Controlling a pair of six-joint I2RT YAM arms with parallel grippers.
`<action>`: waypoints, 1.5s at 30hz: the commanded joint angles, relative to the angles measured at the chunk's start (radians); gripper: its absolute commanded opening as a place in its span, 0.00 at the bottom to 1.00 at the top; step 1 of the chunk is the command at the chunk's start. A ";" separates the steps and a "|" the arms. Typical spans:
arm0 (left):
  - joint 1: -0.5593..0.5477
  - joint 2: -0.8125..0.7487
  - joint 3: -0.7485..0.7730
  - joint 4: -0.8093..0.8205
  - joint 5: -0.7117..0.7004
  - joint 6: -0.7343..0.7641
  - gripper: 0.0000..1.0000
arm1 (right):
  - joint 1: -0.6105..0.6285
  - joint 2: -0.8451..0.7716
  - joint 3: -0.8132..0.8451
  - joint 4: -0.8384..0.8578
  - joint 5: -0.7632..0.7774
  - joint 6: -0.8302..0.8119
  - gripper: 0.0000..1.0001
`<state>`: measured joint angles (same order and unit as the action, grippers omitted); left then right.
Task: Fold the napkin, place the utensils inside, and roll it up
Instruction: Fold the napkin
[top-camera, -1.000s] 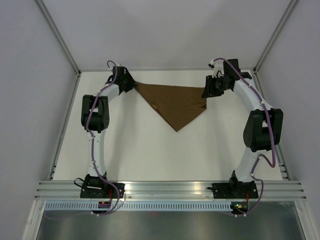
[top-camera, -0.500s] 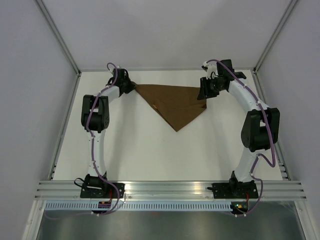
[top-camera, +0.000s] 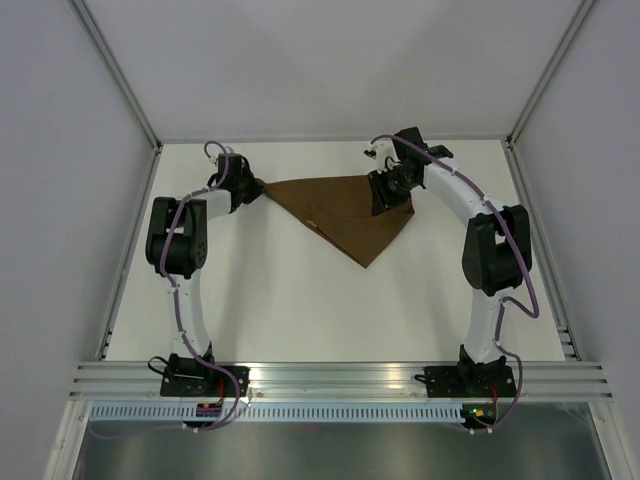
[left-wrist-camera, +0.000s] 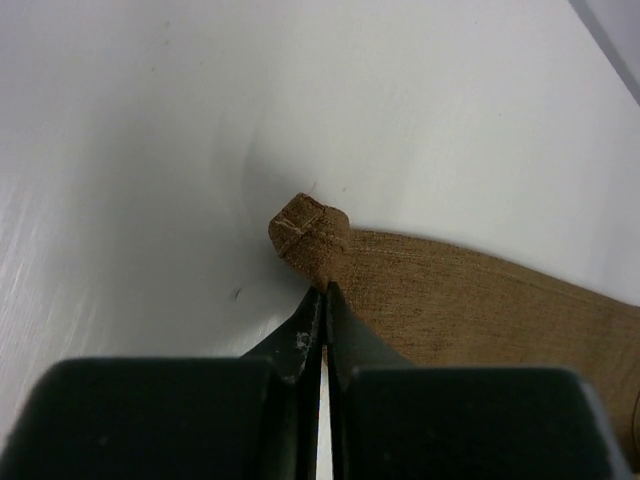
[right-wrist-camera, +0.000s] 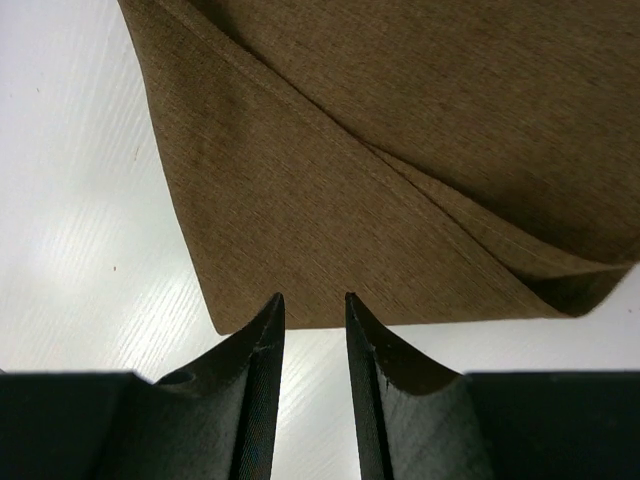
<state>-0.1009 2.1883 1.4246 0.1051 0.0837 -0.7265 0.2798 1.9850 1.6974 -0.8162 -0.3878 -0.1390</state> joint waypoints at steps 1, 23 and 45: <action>0.007 -0.111 -0.094 0.102 -0.013 -0.054 0.02 | 0.042 0.047 0.065 -0.038 0.055 -0.024 0.37; 0.009 -0.415 -0.633 0.343 -0.065 -0.145 0.02 | 0.278 0.268 0.225 -0.032 0.176 -0.025 0.36; -0.062 -0.502 -0.593 0.458 0.114 0.030 0.02 | 0.345 0.261 0.278 -0.035 0.257 -0.024 0.36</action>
<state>-0.1398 1.7359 0.7959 0.4698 0.1200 -0.7818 0.6346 2.2993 1.9099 -0.8444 -0.1856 -0.1780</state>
